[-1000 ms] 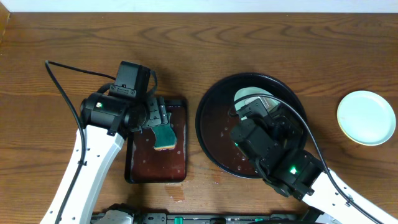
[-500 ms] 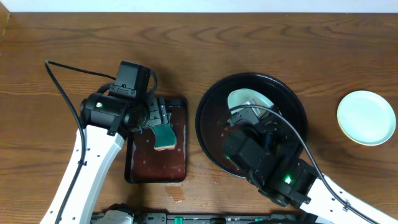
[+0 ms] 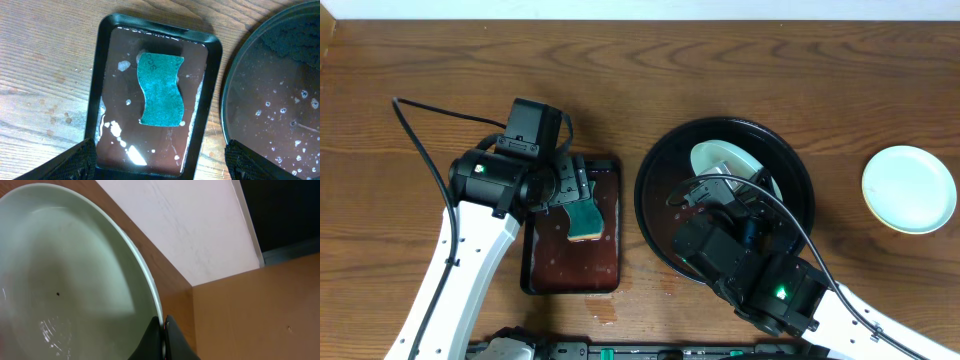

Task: Clean dirty plates on tray and stack at the side
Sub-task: 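Lift the pale green plate with the right gripper off the black tray, then carry the plate right and stack it on the plate pile, then release the plate and move the right gripper back over the black tray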

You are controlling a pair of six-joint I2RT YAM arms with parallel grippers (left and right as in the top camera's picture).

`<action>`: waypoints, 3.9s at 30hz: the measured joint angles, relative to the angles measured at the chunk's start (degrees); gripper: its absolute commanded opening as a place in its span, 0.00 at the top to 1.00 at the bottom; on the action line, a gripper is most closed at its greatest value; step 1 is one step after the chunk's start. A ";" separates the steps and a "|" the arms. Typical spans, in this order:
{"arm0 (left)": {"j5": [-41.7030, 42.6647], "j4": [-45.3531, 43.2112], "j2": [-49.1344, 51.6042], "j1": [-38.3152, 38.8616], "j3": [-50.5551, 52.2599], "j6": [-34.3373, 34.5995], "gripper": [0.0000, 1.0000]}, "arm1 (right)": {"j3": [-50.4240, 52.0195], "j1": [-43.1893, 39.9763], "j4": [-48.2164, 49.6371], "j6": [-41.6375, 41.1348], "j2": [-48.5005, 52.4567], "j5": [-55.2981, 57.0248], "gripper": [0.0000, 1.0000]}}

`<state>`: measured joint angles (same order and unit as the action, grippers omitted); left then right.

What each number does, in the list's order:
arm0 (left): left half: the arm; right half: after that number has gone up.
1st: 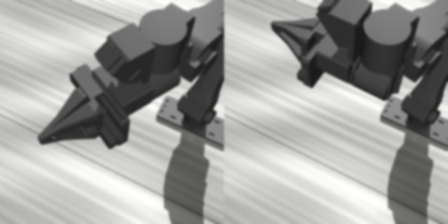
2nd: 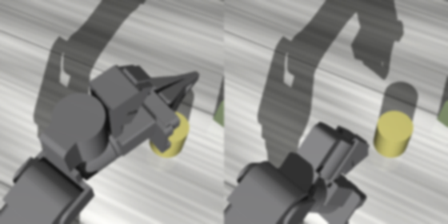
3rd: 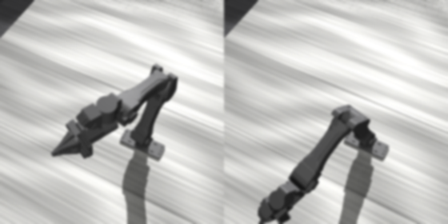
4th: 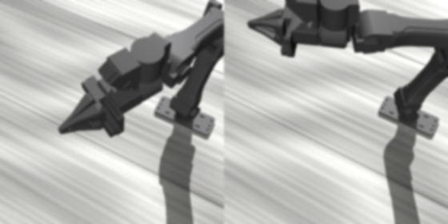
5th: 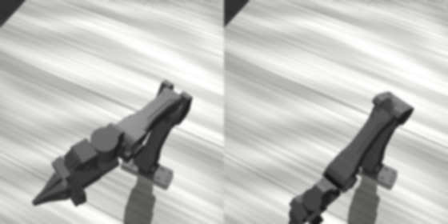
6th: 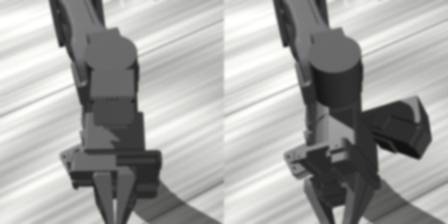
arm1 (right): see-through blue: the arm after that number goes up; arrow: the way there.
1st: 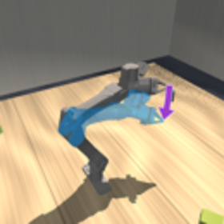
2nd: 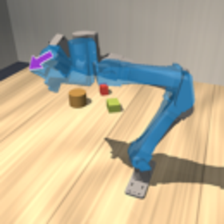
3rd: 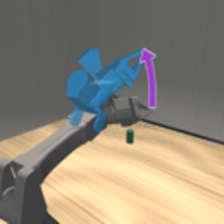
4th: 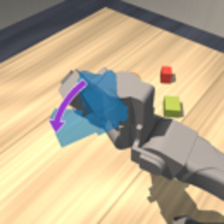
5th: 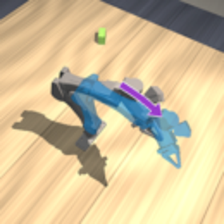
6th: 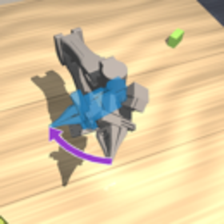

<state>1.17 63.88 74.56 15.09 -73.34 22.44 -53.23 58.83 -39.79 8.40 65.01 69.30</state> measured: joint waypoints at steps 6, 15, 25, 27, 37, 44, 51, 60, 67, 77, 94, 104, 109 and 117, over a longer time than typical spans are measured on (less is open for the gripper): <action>0.00 0.00 0.00 0.00 0.00 0.00 0.17 | 0.00 0.00 0.02 0.70 0.00 0.04 0.99; 0.00 -0.02 0.00 0.00 0.00 0.00 0.17 | 0.00 0.00 0.00 1.16 0.00 0.17 0.99; 0.00 0.00 0.00 0.00 0.00 0.00 0.17 | 0.00 0.00 0.00 1.20 0.00 0.20 0.99; 0.00 -0.02 0.00 0.00 0.00 0.00 0.17 | 0.00 0.00 0.02 1.25 0.00 0.35 0.99; 0.00 0.00 0.00 0.00 0.00 0.00 0.17 | -0.22 0.17 3.98 4.55 -0.04 1.05 0.99; 0.00 0.02 0.00 0.00 0.00 0.00 0.17 | -0.33 0.66 7.17 8.13 0.09 1.44 0.99; 0.02 0.00 0.00 0.00 0.00 0.00 0.17 | -0.39 0.63 7.19 9.88 0.50 1.03 0.99; 0.00 0.00 0.00 0.00 0.00 0.00 0.17 | -0.39 -0.37 3.69 2.16 0.61 -1.75 0.99; 0.02 0.02 0.00 0.00 0.00 0.00 0.17 | -0.39 -11.43 -1.66 -14.82 0.61 -14.78 0.99; 0.00 0.02 0.00 0.00 0.00 0.00 0.17 | -0.39 -49.09 -0.26 -26.67 0.61 -41.53 0.99; 0.02 0.04 0.00 0.00 0.00 0.00 0.17 | -0.39 -99.86 9.70 -34.05 15.93 -64.74 0.99; 0.00 0.02 0.00 0.00 0.00 0.00 0.17 | -0.76 -102.86 16.04 -31.43 22.12 -72.24 0.38; 0.00 0.02 0.00 0.00 0.00 0.00 0.17 | -4.37 -100.10 15.67 -29.14 17.57 -83.34 0.43; 0.00 0.00 0.00 0.00 0.00 0.00 0.17 | -7.58 -85.22 7.15 -26.77 0.63 -97.37 0.42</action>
<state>1.17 63.88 74.56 15.09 -73.34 22.44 -60.82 -26.39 -32.64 -18.37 65.65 -28.08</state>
